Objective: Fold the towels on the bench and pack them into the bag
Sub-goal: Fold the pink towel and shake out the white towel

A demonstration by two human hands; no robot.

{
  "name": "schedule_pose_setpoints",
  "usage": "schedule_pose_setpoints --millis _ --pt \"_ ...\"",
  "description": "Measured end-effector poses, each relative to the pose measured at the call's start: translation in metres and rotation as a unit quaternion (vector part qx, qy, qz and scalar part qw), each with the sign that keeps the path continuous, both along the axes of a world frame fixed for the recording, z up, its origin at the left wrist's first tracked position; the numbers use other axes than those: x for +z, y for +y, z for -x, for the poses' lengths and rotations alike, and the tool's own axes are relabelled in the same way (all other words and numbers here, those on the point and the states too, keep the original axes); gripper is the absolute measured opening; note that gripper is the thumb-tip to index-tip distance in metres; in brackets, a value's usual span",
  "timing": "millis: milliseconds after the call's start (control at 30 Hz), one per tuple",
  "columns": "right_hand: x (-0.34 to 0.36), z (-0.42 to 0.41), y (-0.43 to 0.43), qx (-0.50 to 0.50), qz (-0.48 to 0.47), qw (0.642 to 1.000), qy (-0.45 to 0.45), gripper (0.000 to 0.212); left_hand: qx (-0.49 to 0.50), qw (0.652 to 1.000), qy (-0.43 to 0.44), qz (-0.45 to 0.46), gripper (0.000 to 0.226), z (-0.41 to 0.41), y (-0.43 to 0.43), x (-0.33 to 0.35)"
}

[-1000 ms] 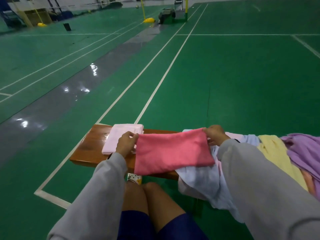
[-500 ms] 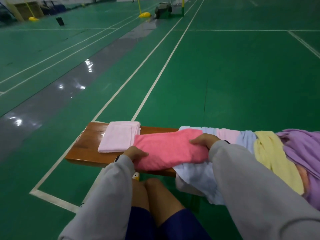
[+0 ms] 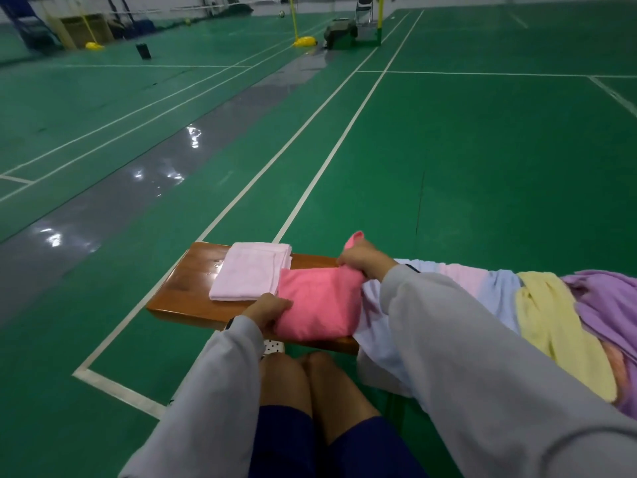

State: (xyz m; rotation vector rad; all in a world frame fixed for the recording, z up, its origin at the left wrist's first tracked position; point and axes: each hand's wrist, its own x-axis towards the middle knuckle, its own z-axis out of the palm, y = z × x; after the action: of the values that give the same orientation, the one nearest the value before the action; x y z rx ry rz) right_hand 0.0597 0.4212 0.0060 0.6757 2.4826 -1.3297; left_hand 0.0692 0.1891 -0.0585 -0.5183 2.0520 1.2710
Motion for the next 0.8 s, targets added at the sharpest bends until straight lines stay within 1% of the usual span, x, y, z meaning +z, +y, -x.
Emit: schedule_pose_setpoints --millis 33,67,133,167,200,233,267,300,333,367,400,467,500,533,567,633,700,733,767,800 --pt "0.003 0.002 -0.020 0.014 -0.010 1.000 0.001 0.060 0.014 0.999 -0.011 -0.031 0.057 -0.002 -0.002 0.001" --pt "0.004 0.004 -0.039 0.025 -0.020 0.999 0.003 0.059 0.025 0.997 -0.020 -0.064 0.054 -0.006 -0.003 0.003" --pt "-0.003 0.006 -0.074 0.047 -0.007 0.999 -0.003 0.041 0.039 0.991 -0.030 -0.124 0.046 -0.012 -0.004 0.011" --pt "-0.009 0.004 -0.089 0.057 0.025 0.998 -0.026 0.030 0.044 0.988 -0.037 -0.143 0.049 -0.011 -0.005 0.013" --pt "-0.013 0.001 -0.103 0.057 0.063 0.995 -0.050 0.024 0.045 0.986 -0.051 -0.153 0.055 -0.008 -0.008 0.011" --pt "-0.019 -0.002 -0.113 0.046 0.086 0.993 -0.061 0.026 0.046 0.983 -0.067 -0.165 0.064 -0.005 -0.010 0.009" --pt "-0.023 -0.003 -0.121 0.039 0.079 0.995 -0.052 0.027 0.043 0.981 -0.078 -0.175 0.072 -0.002 -0.013 0.006" --pt "-0.025 -0.004 -0.123 0.040 0.044 0.998 -0.023 0.025 0.037 0.979 -0.081 -0.184 0.074 0.000 -0.016 0.004" --pt "-0.026 -0.005 -0.121 0.044 0.003 0.999 0.003 0.021 0.032 0.981 -0.072 -0.176 0.070 0.003 -0.019 0.000" --pt "-0.030 -0.005 -0.114 0.046 -0.034 0.998 0.016 0.015 0.026 0.986 -0.060 -0.153 0.068 0.006 -0.020 -0.007" --pt "-0.031 -0.007 -0.103 0.042 -0.070 0.996 0.023 0.014 0.015 0.991 -0.045 -0.122 0.069 0.009 -0.021 -0.013" --pt "-0.043 -0.009 -0.079 0.016 -0.149 0.989 0.011 0.023 0.004 0.995 -0.026 -0.096 0.077 0.014 -0.020 -0.022" --pt "-0.051 -0.011 -0.067 0.002 -0.174 0.985 -0.005 0.029 0.009 0.995 -0.013 -0.094 0.081 0.016 -0.019 -0.025" --pt "-0.058 -0.012 -0.059 -0.004 -0.172 0.985 -0.035 0.035 0.010 0.996 -0.003 -0.091 0.084 0.018 -0.018 -0.027" --pt "-0.063 -0.012 -0.052 0.000 -0.145 0.988 -0.057 0.039 0.010 0.996 0.001 -0.093 0.084 0.020 -0.016 -0.029" --pt "-0.079 -0.008 -0.043 -0.006 -0.027 0.997 -0.075 0.042 0.008 0.994 -0.008 -0.112 0.079 0.020 -0.012 -0.029" --pt "-0.083 -0.014 -0.041 -0.057 0.090 0.991 -0.085 0.050 0.007 0.992 -0.028 -0.124 0.084 0.021 -0.010 -0.030" --pt "-0.083 -0.017 -0.042 -0.093 0.151 0.979 -0.099 0.054 0.005 0.992 -0.028 -0.121 0.082 0.026 -0.010 -0.029" --pt "-0.082 -0.017 -0.043 -0.124 0.222 0.960 -0.119 0.053 0.000 0.993 -0.019 -0.120 0.074 0.030 -0.012 -0.026" --pt "-0.077 -0.015 -0.045 -0.134 0.281 0.940 -0.138 0.050 -0.015 0.993 -0.008 -0.119 0.065 0.033 -0.012 -0.017"
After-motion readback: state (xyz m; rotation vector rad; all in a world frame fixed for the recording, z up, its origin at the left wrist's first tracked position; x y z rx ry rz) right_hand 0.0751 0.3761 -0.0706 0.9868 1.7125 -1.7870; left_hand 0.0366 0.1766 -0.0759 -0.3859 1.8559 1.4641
